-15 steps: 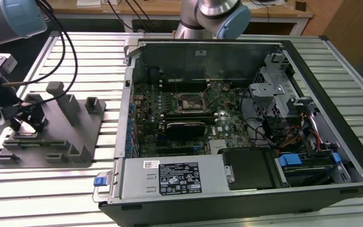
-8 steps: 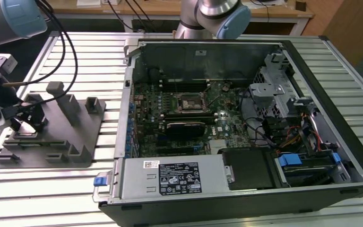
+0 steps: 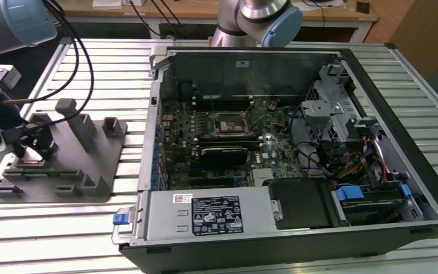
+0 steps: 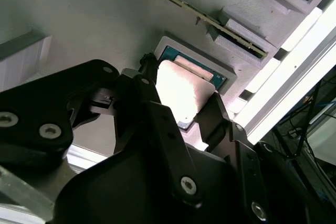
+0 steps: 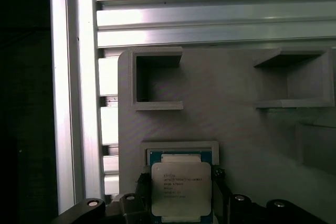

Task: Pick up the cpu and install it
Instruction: 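Pick up the cpu and move it towards the insertion slot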

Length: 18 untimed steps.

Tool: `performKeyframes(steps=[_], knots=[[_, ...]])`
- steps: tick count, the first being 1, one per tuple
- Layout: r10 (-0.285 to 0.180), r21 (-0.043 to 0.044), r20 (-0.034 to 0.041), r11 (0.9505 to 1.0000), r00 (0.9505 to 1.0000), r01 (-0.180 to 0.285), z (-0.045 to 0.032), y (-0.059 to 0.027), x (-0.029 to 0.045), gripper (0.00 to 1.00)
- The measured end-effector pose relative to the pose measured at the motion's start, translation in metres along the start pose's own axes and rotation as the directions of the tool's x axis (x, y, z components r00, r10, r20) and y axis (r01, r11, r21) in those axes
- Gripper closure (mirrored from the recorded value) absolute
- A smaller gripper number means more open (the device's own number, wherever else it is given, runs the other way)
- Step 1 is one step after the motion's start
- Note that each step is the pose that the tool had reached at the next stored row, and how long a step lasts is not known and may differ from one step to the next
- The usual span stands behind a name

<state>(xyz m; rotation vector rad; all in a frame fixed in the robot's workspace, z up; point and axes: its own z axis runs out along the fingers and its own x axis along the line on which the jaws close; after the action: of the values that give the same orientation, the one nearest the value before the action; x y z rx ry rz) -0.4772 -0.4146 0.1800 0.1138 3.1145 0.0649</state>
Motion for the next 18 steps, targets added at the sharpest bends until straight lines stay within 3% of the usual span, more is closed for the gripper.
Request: performKeyframes(steps=[5, 18], knots=[[0.000, -0.0003, 0.0003, 1.0000, 1.0000, 0.000, -0.0022, 0.0001, -0.0001, 0.45], [0.000, 0.0000, 0.0001, 1.0000, 1.0000, 0.000, -0.0284, 0.0013, -0.0018, 0.45]])
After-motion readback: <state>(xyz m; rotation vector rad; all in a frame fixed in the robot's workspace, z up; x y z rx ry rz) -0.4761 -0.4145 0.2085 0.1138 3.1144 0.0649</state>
